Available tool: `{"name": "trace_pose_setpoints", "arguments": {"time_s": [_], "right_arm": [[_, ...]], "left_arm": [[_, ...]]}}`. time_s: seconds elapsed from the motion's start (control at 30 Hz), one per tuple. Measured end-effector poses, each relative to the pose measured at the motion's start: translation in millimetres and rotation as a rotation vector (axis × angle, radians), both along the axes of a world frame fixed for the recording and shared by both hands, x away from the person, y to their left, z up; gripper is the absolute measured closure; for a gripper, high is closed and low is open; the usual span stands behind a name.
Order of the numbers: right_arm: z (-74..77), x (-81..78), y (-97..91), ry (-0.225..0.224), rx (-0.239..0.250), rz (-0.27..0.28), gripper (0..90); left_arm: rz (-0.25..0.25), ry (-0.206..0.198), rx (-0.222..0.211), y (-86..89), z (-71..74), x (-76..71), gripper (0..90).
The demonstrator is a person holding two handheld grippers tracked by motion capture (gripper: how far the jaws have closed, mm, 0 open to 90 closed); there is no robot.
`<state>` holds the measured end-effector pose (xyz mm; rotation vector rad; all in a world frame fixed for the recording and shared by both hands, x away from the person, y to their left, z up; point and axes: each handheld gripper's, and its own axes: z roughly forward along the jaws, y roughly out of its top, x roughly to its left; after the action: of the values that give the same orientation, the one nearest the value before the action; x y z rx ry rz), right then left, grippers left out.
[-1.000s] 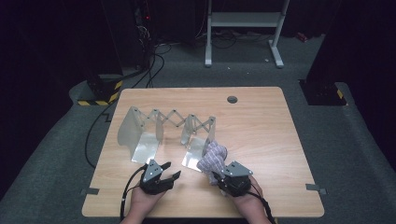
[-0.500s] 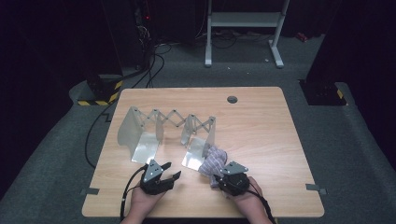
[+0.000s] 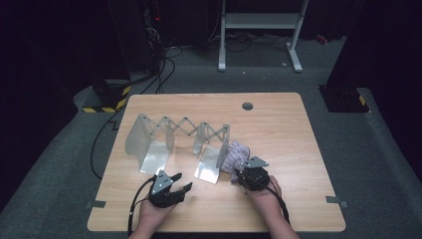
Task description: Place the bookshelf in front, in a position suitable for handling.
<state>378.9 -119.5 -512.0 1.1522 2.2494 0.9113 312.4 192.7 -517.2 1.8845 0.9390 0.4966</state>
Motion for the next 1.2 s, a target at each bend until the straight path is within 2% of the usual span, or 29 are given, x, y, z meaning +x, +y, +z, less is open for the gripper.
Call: {"name": "trace_pose_setpoints", "arguments": {"time_s": [0.1,0.2,0.33,0.5,0.87,1.0,1.07,1.2], "right_arm": [[-4.5,5.7,2.9,0.005,-0.01,0.002,57.5],[-4.3,8.0,3.9,0.004,0.008,-0.011,57.7],[3.6,6.2,5.5,-0.035,0.033,-0.008,58.7],[22.1,1.2,5.9,-0.093,0.069,-0.003,59.1],[78.4,-14.5,4.7,-0.267,0.167,0.011,59.2],[90.8,-19.6,3.9,-0.313,0.19,0.015,59.3],[91.1,-19.8,3.7,-0.314,0.193,0.014,59.3],[81.5,-16.2,4.9,-0.283,0.172,0.009,59.6]], "left_arm": [[-0.001,0.001,0.0,-0.1,0.0,0.0,43.8],[0.001,0.002,-0.002,-0.4,-0.4,0.3,43.8],[0.001,0.003,-0.002,-0.6,-0.6,0.2,43.8],[-0.001,0.004,-0.003,-0.8,-0.8,0.3,43.8],[-0.001,0.008,-0.004,-1.0,-1.4,0.3,43.8],[0.0,0.007,-0.007,-1.1,-1.4,0.3,43.8],[-0.002,0.007,-0.005,-0.9,-1.3,0.3,43.8],[-0.002,0.007,-0.006,-0.9,-1.4,0.4,43.8]]}}
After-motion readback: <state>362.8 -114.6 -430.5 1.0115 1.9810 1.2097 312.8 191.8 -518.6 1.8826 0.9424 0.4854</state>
